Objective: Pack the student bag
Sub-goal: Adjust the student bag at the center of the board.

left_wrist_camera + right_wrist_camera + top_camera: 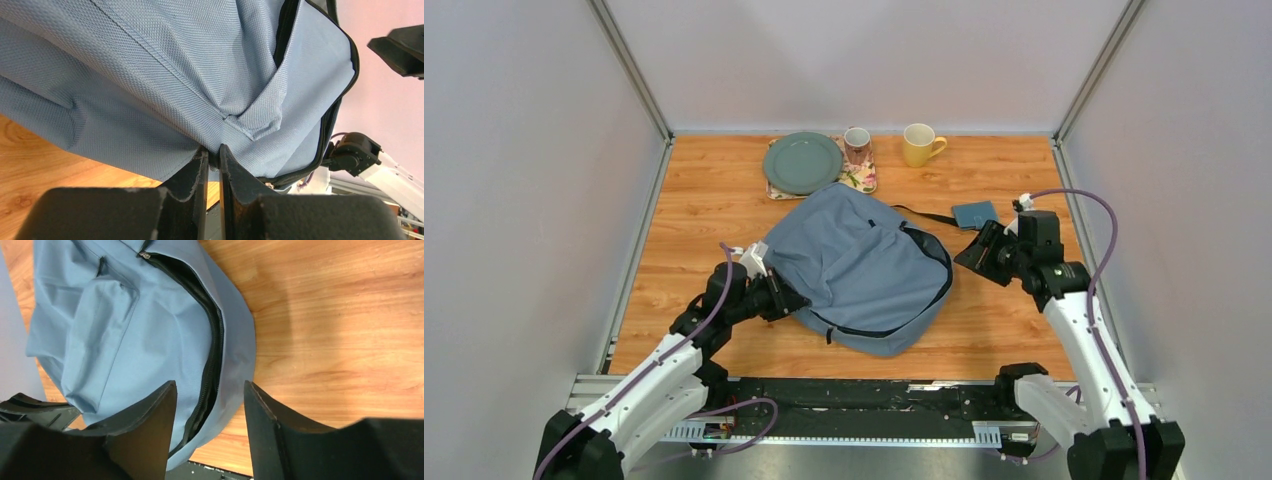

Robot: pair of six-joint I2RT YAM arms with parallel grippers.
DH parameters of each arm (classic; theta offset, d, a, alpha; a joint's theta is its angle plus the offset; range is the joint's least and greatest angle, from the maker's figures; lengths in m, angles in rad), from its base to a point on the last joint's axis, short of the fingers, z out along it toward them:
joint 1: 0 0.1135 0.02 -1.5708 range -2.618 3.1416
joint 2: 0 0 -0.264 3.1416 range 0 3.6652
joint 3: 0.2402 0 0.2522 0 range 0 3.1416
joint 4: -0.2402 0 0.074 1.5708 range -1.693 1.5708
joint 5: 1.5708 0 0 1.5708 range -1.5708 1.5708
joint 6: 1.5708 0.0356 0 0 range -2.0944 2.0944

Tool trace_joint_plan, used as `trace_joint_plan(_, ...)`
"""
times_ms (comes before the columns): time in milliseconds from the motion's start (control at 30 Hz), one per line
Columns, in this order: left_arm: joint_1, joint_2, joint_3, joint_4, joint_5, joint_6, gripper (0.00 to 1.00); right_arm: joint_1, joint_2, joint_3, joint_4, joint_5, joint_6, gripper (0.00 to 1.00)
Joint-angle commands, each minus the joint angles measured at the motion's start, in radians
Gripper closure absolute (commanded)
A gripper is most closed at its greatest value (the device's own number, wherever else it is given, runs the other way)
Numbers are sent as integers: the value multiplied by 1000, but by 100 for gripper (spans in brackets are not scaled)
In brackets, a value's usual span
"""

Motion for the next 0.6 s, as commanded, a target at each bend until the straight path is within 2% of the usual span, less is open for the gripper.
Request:
trace_joint_plan(0, 7, -7, -6, 20, -4, -1, 83, 1, -132, 71, -94, 41, 7, 45)
trace_joint_plan(100, 7, -13, 5, 20, 7, -1, 86, 26, -220, 85, -131, -41, 30, 45)
trace_joint_plan(200, 7, -22, 13, 21, 11, -10, 91, 75, -321, 70, -161, -47, 102, 44)
trace_joint_plan(267, 7, -29, 14, 31, 16, -16, 100, 99, -387, 50, -166, -48, 153, 43)
trace_joint_plan(300, 7, -30, 14, 32, 18, -18, 100, 125, -404, 44, -169, -44, 165, 41)
trace_joint_plan(433, 7, -29, 16, 34, 25, -15, 100, 203, -441, 38, -194, -7, 202, 40)
trace_joint_plan(533, 7, -29, 8, 34, 25, -15, 100, 326, -383, 58, -230, 92, 224, 40)
trace_joint_plan(567, 7, -29, 7, 38, 27, -16, 100, 369, -355, 93, -243, 178, 225, 40)
